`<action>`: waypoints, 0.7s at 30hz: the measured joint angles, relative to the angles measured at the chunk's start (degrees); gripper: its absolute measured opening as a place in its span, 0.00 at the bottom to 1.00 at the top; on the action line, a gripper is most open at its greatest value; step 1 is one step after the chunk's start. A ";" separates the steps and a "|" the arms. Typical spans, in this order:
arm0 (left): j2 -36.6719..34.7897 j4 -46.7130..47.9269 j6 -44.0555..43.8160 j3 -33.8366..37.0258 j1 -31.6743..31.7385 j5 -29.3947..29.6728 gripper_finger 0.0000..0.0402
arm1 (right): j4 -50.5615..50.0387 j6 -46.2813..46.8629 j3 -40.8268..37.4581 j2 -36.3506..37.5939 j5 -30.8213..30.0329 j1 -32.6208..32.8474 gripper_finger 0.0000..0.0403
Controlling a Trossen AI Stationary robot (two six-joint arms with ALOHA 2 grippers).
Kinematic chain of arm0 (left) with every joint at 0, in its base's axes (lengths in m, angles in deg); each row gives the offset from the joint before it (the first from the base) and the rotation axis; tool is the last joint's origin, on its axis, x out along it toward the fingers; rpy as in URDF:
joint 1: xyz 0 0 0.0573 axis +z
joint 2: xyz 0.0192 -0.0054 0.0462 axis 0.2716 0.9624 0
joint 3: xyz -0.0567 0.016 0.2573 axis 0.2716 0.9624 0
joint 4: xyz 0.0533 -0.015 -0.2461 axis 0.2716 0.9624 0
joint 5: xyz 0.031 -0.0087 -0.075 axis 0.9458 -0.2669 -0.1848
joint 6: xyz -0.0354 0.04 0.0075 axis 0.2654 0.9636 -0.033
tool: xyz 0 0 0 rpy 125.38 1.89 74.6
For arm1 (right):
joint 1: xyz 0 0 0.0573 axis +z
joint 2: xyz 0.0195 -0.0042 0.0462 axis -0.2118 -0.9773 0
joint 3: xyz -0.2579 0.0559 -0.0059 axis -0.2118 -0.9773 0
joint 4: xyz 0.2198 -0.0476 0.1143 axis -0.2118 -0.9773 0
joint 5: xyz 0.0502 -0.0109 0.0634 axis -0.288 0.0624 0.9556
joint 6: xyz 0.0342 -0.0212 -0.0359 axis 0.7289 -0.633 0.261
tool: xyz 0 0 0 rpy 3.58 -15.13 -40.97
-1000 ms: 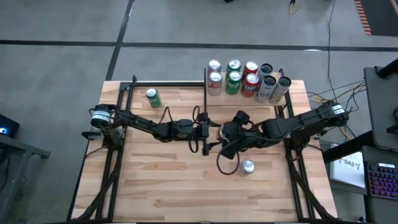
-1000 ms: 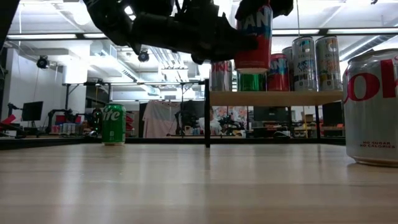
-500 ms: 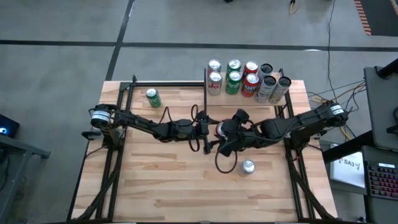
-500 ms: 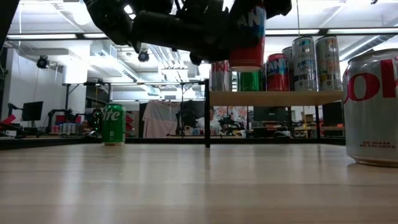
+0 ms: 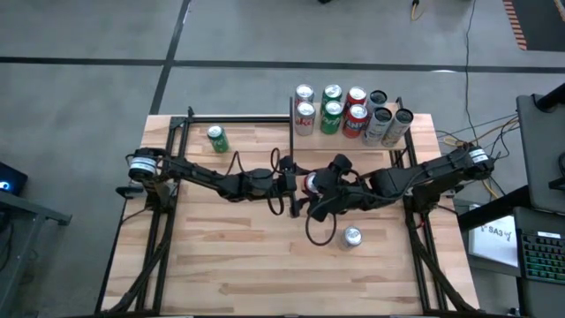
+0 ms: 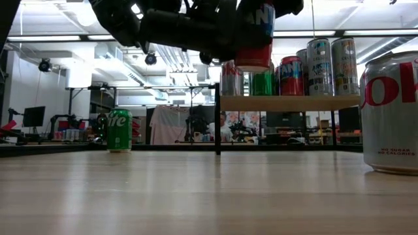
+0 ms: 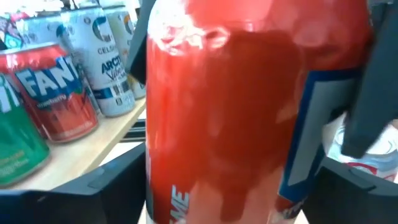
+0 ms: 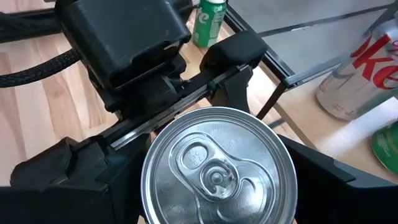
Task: Place canned beverage on shelf
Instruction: Put the orange soda can on the shelf aligned in front of the other orange soda can
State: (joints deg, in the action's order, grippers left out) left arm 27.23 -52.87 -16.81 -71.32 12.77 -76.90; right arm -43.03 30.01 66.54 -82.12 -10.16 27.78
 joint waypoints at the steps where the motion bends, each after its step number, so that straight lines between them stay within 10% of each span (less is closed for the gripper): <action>1: -0.02 0.00 0.60 -0.02 0.00 0.11 0.78 | 0.36 -0.09 -0.02 0.00 -0.08 0.00 0.70; 21: -5.50 1.60 6.53 0.75 3.39 -11.61 0.71 | 4.69 -5.18 0.02 6.44 -0.28 1.97 0.97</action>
State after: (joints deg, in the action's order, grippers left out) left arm 21.73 -51.27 -10.28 -70.56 16.16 -88.51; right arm -38.33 24.83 66.56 -75.68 -10.44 29.75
